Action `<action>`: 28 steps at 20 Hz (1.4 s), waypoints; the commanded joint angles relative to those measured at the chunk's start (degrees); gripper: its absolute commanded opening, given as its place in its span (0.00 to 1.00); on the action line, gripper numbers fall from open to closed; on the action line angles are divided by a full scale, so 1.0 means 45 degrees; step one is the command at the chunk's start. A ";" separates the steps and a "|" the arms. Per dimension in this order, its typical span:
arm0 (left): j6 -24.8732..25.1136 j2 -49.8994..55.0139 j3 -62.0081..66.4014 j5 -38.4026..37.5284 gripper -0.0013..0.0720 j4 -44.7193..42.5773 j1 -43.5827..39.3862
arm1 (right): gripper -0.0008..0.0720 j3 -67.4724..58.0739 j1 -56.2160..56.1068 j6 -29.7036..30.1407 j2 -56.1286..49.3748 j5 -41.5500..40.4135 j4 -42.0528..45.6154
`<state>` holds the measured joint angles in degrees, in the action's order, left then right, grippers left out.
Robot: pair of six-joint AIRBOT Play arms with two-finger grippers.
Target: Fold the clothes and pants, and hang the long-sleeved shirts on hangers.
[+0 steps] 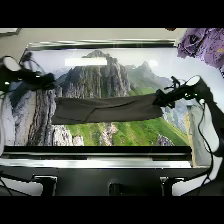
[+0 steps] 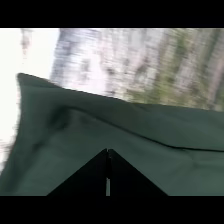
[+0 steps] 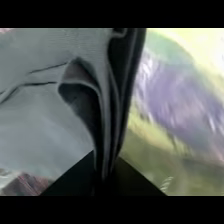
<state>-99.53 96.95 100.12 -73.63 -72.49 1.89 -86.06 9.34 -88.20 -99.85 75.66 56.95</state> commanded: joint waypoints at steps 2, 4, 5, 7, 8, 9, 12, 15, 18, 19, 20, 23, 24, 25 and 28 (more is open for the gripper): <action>-0.0005 0.1894 -0.0010 0.1656 0.04 0.4007 -0.2574 | 0.06 -0.0131 -0.0044 -0.2079 0.2370 0.1321 0.2584; -0.0296 0.2890 -0.0005 0.2467 0.04 0.4969 -0.4153 | 0.06 -0.0155 -0.0044 -0.2749 0.3147 0.1763 0.3308; -0.0335 0.3351 -0.0005 0.2914 0.04 0.5542 -0.4935 | 0.06 -0.0277 -0.0044 -0.2895 0.3390 0.2021 0.3526; -0.0325 0.4109 -0.0005 0.3827 0.04 0.6955 -0.6319 | 0.06 -0.0845 -0.0044 -0.3225 0.3648 0.2710 0.3706; -0.0325 0.4401 0.0015 0.4216 0.04 0.7640 -0.6892 | 0.06 -0.1287 -0.0044 -0.3293 0.3657 0.3055 0.3745; -0.0325 0.4692 0.0063 0.4605 0.04 0.8252 -0.7441 | 0.06 -0.1768 -0.0044 -0.3366 0.3657 0.3211 0.3755; -0.0330 0.5285 0.0063 0.5799 0.04 0.9899 -0.8655 | 0.06 -0.3011 -0.0044 -0.3706 0.3657 0.3303 0.3886; -0.0325 0.5761 0.0068 0.7019 0.04 1.1468 -0.9447 | 0.06 -0.3721 -0.0044 -0.3920 0.3657 0.3842 0.3881; -0.0180 0.5931 0.0068 0.7247 0.04 1.2060 -0.9738 | 0.06 -0.4031 -0.0044 -0.3934 0.3657 0.3929 0.3886; -0.0180 0.5838 0.0068 0.7227 0.04 1.2026 -0.9612 | 0.06 -0.4031 -0.0044 -0.3978 0.3662 0.3929 0.3876; -0.0185 0.5639 0.0063 0.7135 0.03 1.1822 -0.9384 | 0.06 -0.4031 -0.0058 -0.4099 0.3662 0.3925 0.3823; -0.0452 0.4585 0.0063 0.5926 0.03 0.9836 -0.8082 | 0.06 -0.4031 -0.0248 -0.4770 0.3657 0.3735 0.3521; -0.0733 0.4085 0.0063 0.5100 0.03 0.8767 -0.7446 | 0.06 -0.4031 -0.0573 -0.5047 0.3657 0.3609 0.3497; -0.1010 0.3551 0.0063 0.4260 0.03 0.7684 -0.6824 | 0.06 -0.4031 -0.0991 -0.5406 0.3657 0.3415 0.3502; -0.1127 0.1632 0.0063 0.1462 0.04 0.4478 -0.4731 | 0.06 -0.4031 -0.2817 -0.7286 0.3628 0.2555 0.3560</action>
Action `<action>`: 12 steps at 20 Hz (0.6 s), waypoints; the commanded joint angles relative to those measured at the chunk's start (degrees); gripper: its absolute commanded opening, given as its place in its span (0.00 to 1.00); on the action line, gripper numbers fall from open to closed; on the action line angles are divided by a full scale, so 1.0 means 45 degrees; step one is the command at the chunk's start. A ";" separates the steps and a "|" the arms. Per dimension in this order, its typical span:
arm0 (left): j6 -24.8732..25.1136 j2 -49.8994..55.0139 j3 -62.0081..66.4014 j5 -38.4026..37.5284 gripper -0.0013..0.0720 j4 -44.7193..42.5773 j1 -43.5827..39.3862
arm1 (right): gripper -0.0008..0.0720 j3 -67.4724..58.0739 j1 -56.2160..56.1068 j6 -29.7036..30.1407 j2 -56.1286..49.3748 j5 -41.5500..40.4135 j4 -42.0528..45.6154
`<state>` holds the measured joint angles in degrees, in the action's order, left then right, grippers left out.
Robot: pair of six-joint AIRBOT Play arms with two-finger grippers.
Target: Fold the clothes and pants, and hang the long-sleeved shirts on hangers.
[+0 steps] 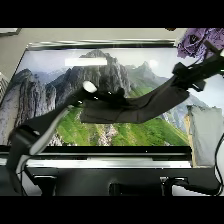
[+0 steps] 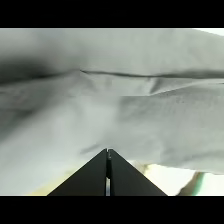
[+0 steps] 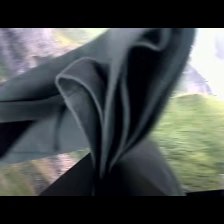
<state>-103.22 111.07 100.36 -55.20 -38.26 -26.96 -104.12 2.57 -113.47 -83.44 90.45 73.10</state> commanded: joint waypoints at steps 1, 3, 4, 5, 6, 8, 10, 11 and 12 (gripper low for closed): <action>-0.0228 -0.2108 0.0010 -0.3541 0.04 -0.3886 0.2375 | 0.06 -0.0019 -0.1972 -0.2433 -0.0049 -0.1175 0.0058; 0.0112 -0.3206 0.0010 -0.5221 0.04 -0.4862 0.3900 | 0.06 -0.0019 -0.3546 -0.3789 -0.0155 -0.2686 0.0544; 0.0447 -0.3604 0.0010 -0.5790 0.04 -0.4998 0.4585 | 0.06 -0.0019 -0.4294 -0.4488 -0.0291 -0.3313 0.0894; 0.0767 -0.3939 0.0010 -0.6271 0.04 -0.4988 0.5246 | 0.06 -0.0019 -0.5017 -0.5260 -0.0520 -0.3842 0.1190; 0.0967 -0.4245 0.0010 -0.6679 0.04 -0.4988 0.5897 | 0.06 -0.0019 -0.5605 -0.5790 -0.0792 -0.4250 0.1248; 0.1282 -0.4682 0.0010 -0.7038 0.04 -0.4988 0.6921 | 0.06 -0.0019 -0.6659 -0.6742 -0.1472 -0.5149 0.1234; 0.1326 -0.4906 0.0010 -0.7116 0.04 -0.4988 0.7660 | 0.06 -0.0019 -0.7514 -0.7422 -0.2137 -0.6203 0.1190; 0.1462 -0.4930 0.0010 -0.7184 0.04 -0.4983 0.7912 | 0.06 -0.0019 -0.7859 -0.7708 -0.2467 -0.6698 0.1185; 0.1656 -0.4930 0.0010 -0.7310 0.04 -0.4988 0.8116 | 0.06 -0.0019 -0.8126 -0.7868 -0.2759 -0.7048 0.1098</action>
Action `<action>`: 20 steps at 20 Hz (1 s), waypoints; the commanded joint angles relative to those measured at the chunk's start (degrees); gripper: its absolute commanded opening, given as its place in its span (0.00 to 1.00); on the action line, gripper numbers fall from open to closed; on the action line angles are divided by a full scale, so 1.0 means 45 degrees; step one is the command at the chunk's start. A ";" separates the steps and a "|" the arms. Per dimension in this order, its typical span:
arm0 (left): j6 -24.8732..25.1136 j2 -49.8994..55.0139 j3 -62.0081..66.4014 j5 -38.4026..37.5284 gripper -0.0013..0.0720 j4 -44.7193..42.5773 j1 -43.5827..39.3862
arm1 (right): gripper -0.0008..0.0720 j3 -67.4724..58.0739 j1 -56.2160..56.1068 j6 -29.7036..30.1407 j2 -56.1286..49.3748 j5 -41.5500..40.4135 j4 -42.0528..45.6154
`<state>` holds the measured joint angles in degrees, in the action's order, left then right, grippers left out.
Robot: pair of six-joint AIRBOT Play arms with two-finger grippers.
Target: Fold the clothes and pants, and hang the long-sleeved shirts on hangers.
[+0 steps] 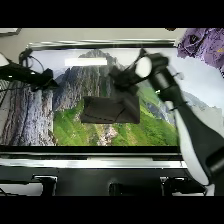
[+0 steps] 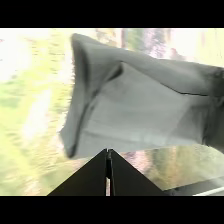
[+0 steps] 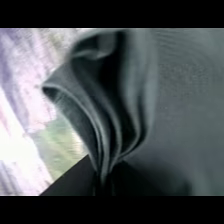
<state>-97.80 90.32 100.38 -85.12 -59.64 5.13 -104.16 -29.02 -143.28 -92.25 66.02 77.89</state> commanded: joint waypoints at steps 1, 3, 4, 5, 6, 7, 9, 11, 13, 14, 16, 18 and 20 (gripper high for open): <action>0.0505 -0.0316 0.0000 -0.0738 0.04 -0.0233 0.1137 | 0.06 -0.0010 -0.1336 -0.1389 -0.1112 -0.1894 -0.0073; 0.0505 -0.0316 0.0000 -0.0748 0.04 -0.0233 0.1307 | 0.06 -0.0010 -0.1661 -0.1462 -0.1647 -0.2375 -0.0534; 0.0612 -0.0316 0.0000 -0.0748 0.04 -0.0243 0.1307 | 0.06 -0.0010 -0.1797 -0.1462 -0.1870 -0.2560 -0.0787; 0.0656 -0.0316 0.0000 -0.0748 0.04 -0.0238 0.1302 | 0.06 -0.0010 -0.1928 -0.1462 -0.2059 -0.2686 -0.0923; 0.0651 -0.0316 0.0000 -0.0748 0.04 -0.0233 0.1302 | 0.06 -0.0010 -0.2055 -0.1472 -0.2225 -0.2720 -0.0952; 0.0641 -0.0316 0.0000 -0.0748 0.04 -0.0238 0.1302 | 0.06 -0.0010 -0.2118 -0.1467 -0.2390 -0.2735 -0.0976; 0.0646 -0.0301 0.0000 -0.0743 0.04 -0.0238 0.1302 | 0.06 -0.0010 -0.2186 -0.1438 -0.2749 -0.2705 -0.1132; 0.0646 -0.0296 0.0000 -0.0743 0.04 -0.0233 0.1302 | 0.07 -0.0010 -0.2181 -0.1103 -0.3094 -0.2720 -0.1375; 0.0646 -0.0296 0.0000 -0.0743 0.04 -0.0233 0.1302 | 0.49 -0.0010 -0.2181 -0.0549 -0.3283 -0.2803 -0.1549; 0.0646 -0.0296 0.0000 -0.0743 0.04 -0.0233 0.1302 | 0.73 -0.0015 -0.2181 -0.0219 -0.3274 -0.2875 -0.1540; 0.0646 -0.0296 0.0000 -0.0748 0.04 -0.0233 0.1302 | 0.83 -0.0024 -0.2050 0.0641 -0.3016 -0.2880 -0.1491; 0.0636 -0.0296 0.0000 -0.0743 0.04 -0.0228 0.1302 | 0.83 -0.0024 -0.1671 0.0889 -0.2521 -0.2594 -0.1501; 0.0636 -0.0301 0.0000 -0.0748 0.04 -0.0228 0.1297 | 0.83 -0.0029 -0.0879 0.1311 -0.1841 -0.1943 -0.1520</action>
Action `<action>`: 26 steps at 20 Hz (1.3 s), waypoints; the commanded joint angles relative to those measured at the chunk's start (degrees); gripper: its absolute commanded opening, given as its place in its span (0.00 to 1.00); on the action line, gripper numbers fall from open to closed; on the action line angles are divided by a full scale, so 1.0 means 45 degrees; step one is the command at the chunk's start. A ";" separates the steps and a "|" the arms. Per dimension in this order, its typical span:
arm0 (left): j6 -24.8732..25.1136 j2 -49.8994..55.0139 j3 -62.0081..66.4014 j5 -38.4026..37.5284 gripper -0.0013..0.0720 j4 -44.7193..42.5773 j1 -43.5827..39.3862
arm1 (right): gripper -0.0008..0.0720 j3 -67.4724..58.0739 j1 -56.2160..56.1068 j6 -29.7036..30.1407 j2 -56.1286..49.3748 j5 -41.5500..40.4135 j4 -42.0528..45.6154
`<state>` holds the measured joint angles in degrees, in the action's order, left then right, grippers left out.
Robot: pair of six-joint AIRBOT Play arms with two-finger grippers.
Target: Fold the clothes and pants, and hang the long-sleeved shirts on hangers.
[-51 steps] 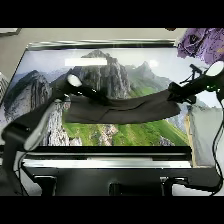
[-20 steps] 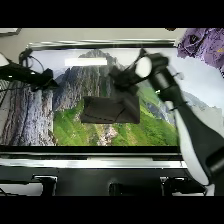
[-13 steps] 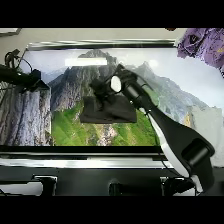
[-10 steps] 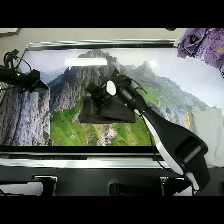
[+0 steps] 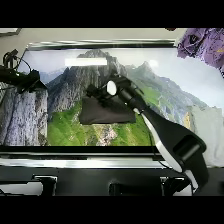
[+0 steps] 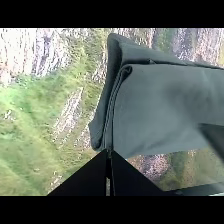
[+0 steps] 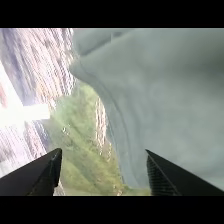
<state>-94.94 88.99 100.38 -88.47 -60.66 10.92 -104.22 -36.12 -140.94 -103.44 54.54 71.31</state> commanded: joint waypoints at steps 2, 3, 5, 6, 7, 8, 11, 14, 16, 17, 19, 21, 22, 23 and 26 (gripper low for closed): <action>0.0005 -0.0005 0.0000 0.0005 0.04 0.0000 0.0010 | 0.83 -0.0010 0.1885 0.2011 0.1355 0.1875 -0.0112; 0.0005 -0.0005 0.0000 0.0005 0.04 0.0000 0.0015 | 0.83 -0.0010 0.2710 0.2968 0.1734 0.2871 -0.0131; 0.0005 -0.0010 0.0000 0.0005 0.04 0.0000 0.0015 | 0.83 -0.0005 0.4537 0.4974 0.2336 0.4721 -0.0024; 0.0005 -0.0010 0.0005 0.0005 0.04 0.0000 0.0015 | 0.83 -0.0005 0.5547 0.5901 0.2492 0.5333 -0.0039; 0.0010 -0.0010 0.0005 0.0005 0.04 0.0000 0.0015 | 0.83 0.0005 0.6460 0.6679 0.2521 0.5717 -0.0117; 0.0010 -0.0010 0.0005 0.0005 0.04 0.0000 0.0015 | 0.83 0.0194 0.7388 0.7582 0.2497 0.5780 -0.0418; 0.0350 -0.0010 0.0005 0.0248 0.04 -0.0005 0.0015 | 0.83 0.2137 0.9462 1.0103 0.2200 0.5115 -0.3424; 0.0505 -0.0010 0.0005 0.0340 0.04 -0.0005 0.0015 | 0.83 0.4347 0.9981 1.2536 0.1472 0.4459 -0.5848; 0.0855 -0.0010 0.0005 0.0340 0.04 -0.0005 0.0015 | 0.77 0.5255 0.9646 1.3396 0.0952 0.3798 -0.6669; 0.0928 -0.0010 0.0005 0.0335 0.04 -0.0010 0.0019 | 0.75 0.5503 0.9447 1.3682 0.0690 0.3502 -0.6989; 0.0923 -0.0010 0.0005 0.0340 0.04 -0.0010 0.0024 | 0.75 0.5600 0.8913 1.3954 0.0092 0.3211 -0.7242; 0.0923 -0.0005 0.0005 0.0340 0.04 -0.0010 0.0019 | 0.75 0.5600 0.8354 1.4090 -0.0408 0.2968 -0.7422; 0.0923 -0.0005 0.0000 0.0340 0.04 -0.0010 0.0019 | 0.75 0.5600 0.8077 1.4086 -0.0612 0.2851 -0.7417; 0.0923 -0.0005 0.0000 0.0345 0.04 -0.0010 0.0019 | 0.75 0.5600 0.7844 1.4071 -0.0767 0.2749 -0.7431; 0.0918 -0.0010 0.0000 0.0335 0.04 -0.0005 0.0019 | 0.56 0.5600 0.7247 1.3867 -0.0962 0.2540 -0.7373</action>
<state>-90.96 88.99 100.38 -87.00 -60.69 10.96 -79.31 -1.02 -78.61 -106.41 67.37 38.76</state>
